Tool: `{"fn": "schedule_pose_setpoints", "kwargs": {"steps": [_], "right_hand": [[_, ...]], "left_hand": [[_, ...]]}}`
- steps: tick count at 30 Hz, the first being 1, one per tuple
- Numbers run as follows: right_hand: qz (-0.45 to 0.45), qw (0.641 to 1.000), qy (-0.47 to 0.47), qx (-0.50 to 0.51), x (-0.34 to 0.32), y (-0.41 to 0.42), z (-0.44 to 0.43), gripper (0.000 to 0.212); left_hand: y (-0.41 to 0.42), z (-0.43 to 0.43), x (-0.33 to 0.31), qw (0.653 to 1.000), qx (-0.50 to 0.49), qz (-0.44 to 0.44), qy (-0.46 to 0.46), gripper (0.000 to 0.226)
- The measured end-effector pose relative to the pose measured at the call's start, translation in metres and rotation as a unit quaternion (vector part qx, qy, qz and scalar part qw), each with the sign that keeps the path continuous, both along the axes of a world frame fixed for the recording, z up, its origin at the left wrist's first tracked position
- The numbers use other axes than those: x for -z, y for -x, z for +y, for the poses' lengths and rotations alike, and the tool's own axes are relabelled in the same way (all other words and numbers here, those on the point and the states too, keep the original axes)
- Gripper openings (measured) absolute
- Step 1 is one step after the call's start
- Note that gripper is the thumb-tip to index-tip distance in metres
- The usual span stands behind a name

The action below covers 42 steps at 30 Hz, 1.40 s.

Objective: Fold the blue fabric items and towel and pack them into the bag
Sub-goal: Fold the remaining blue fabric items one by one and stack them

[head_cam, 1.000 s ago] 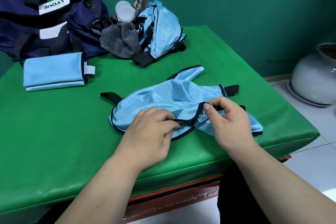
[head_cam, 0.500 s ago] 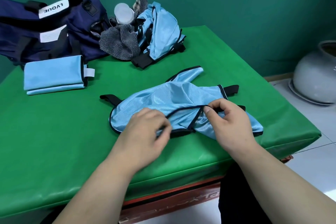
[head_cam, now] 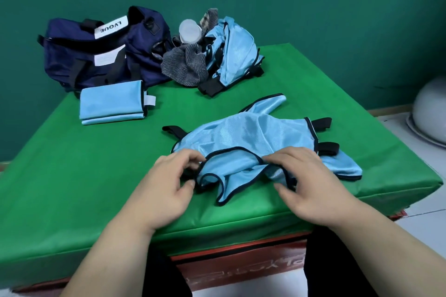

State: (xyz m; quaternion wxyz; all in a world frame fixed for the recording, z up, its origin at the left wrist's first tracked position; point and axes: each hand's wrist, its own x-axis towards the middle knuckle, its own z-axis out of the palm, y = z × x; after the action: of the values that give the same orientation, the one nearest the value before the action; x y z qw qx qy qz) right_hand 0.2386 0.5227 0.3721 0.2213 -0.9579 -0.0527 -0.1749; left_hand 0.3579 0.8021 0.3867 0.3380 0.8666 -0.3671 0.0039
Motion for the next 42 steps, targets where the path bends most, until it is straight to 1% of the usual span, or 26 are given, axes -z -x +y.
{"fn": "schedule_pose_setpoints", "kwargs": {"steps": [2, 5, 8, 11, 16, 19, 22, 24, 27, 30, 32, 33, 36, 40, 42], "right_hand": [[0.024, 0.999, 0.037, -0.003, 0.002, 0.003, 0.004, 0.061], [0.034, 0.997, 0.066, 0.011, 0.004, 0.005, 0.011, 0.065], [0.026, 0.996, 0.085, 0.023, 0.007, 0.007, 0.015, 0.061], [0.009, 0.995, 0.090, 0.039, 0.011, 0.010, 0.017, 0.051], [0.000, 0.996, 0.073, 0.056, 0.013, 0.013, 0.017, 0.045], [0.003, 0.996, 0.066, 0.059, 0.014, 0.014, 0.017, 0.042], [0.002, 0.996, 0.058, 0.061, 0.015, 0.014, 0.015, 0.040], [-0.004, 0.997, 0.050, 0.063, 0.016, 0.014, 0.015, 0.040], [-0.012, 0.997, 0.028, 0.065, 0.016, 0.012, 0.019, 0.043], [-0.012, 0.998, 0.007, 0.056, 0.014, 0.013, 0.023, 0.051], [-0.020, 0.999, 0.015, 0.044, 0.013, 0.015, 0.026, 0.054], [-0.024, 0.999, 0.022, 0.037, 0.013, 0.015, 0.028, 0.054], [-0.032, 0.998, 0.042, 0.022, 0.014, 0.012, 0.032, 0.055], [-0.049, 0.996, 0.065, 0.026, 0.015, 0.005, 0.044, 0.056], [-0.057, 0.995, 0.073, 0.026, 0.016, 0.000, 0.049, 0.057]], "left_hand": [[0.012, 0.008, 0.002, 1.000, 0.001, -0.009, -0.022, 0.066], [0.026, 0.015, 0.009, 0.996, 0.019, -0.070, -0.061, 0.074], [0.037, 0.006, 0.015, 0.980, 0.021, -0.160, -0.113, 0.070], [0.042, -0.008, 0.018, 0.972, 0.006, -0.211, -0.104, 0.055], [0.046, -0.019, 0.021, 0.967, 0.004, -0.247, -0.071, 0.046], [0.045, -0.021, 0.022, 0.967, 0.008, -0.249, -0.053, 0.049], [0.041, -0.022, 0.023, 0.966, 0.011, -0.250, -0.062, 0.054], [0.037, -0.025, 0.024, 0.965, 0.015, -0.254, -0.064, 0.051], [0.032, -0.031, 0.025, 0.975, 0.015, -0.217, -0.038, 0.040], [0.029, -0.033, 0.020, 0.992, -0.037, -0.122, 0.028, 0.028], [0.025, -0.029, 0.017, 0.993, -0.078, -0.052, 0.077, 0.025], [0.021, -0.026, 0.016, 0.991, -0.089, -0.037, 0.094, 0.024], [0.011, -0.019, 0.013, 0.988, -0.099, -0.025, 0.115, 0.024], [-0.001, -0.008, 0.015, 0.988, -0.099, -0.018, 0.121, 0.024], [-0.005, 0.000, 0.016, 0.985, -0.091, -0.013, 0.145, 0.024]]}}
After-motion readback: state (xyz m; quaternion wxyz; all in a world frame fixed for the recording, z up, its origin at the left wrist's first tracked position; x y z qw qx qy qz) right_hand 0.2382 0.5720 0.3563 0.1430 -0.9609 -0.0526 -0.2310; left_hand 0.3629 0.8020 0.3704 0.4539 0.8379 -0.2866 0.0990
